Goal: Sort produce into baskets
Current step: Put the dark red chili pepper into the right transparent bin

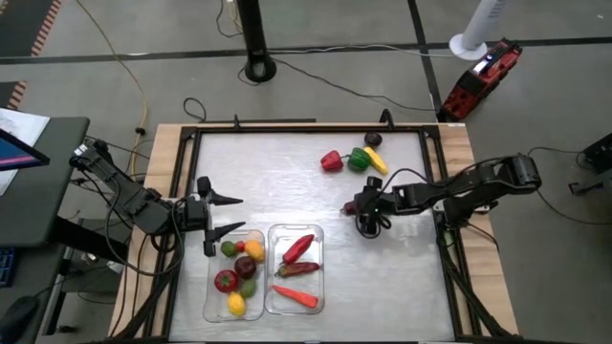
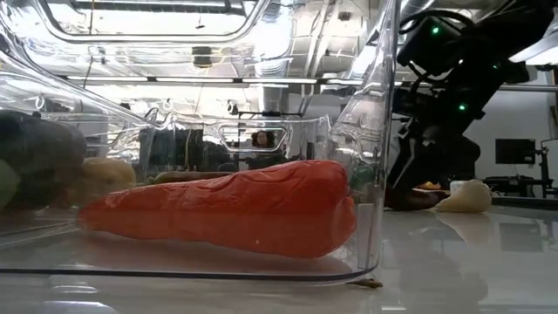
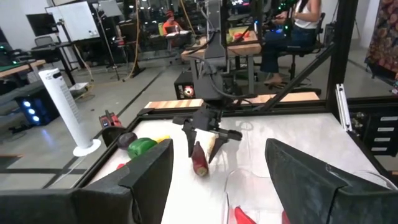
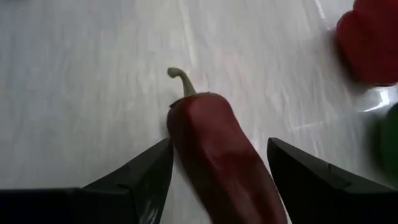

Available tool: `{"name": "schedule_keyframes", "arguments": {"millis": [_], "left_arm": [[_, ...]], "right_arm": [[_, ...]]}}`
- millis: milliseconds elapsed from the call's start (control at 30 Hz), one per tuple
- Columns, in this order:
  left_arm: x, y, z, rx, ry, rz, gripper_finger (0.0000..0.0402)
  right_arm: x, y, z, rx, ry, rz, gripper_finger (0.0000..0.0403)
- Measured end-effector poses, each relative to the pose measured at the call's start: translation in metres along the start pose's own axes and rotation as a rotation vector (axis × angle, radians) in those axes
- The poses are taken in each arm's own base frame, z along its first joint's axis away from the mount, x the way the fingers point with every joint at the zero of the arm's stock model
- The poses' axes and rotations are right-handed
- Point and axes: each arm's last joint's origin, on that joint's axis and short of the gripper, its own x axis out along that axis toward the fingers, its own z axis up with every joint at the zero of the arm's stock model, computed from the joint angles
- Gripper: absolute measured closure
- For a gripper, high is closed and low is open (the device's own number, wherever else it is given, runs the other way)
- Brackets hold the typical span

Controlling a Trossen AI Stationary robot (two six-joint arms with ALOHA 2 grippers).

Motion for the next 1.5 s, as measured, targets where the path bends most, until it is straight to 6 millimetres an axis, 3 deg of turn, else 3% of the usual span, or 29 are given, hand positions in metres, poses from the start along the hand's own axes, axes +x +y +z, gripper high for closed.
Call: {"name": "schedule_keyframes", "arguments": {"millis": [433,767,933,1167,1333,1500], "left_arm": [[0.000,0.000,0.000,0.000,0.000,-0.014,0.0159],[0.000,0.000,0.000,-0.001,0.000,-0.015,0.0159],[0.000,0.000,0.000,0.003,0.000,-0.016,0.0159],[0.000,0.000,0.000,0.015,-0.001,-0.014,0.0159],[0.000,0.000,0.000,0.015,-0.001,-0.012,0.0159],[0.000,0.000,0.001,0.009,-0.006,-0.011,0.0159]], "right_arm": [[0.010,-0.028,0.000,0.106,0.008,0.140,0.0129],[0.033,-0.026,-0.009,0.101,0.102,0.170,0.0242],[0.024,-0.026,-0.003,0.122,0.063,0.167,0.0250],[-0.017,-0.010,0.058,0.129,-0.193,0.236,0.0230],[-0.052,0.021,0.107,0.069,-0.375,0.291,0.0233],[-0.063,0.063,0.143,0.015,-0.534,0.391,0.0231]]}}
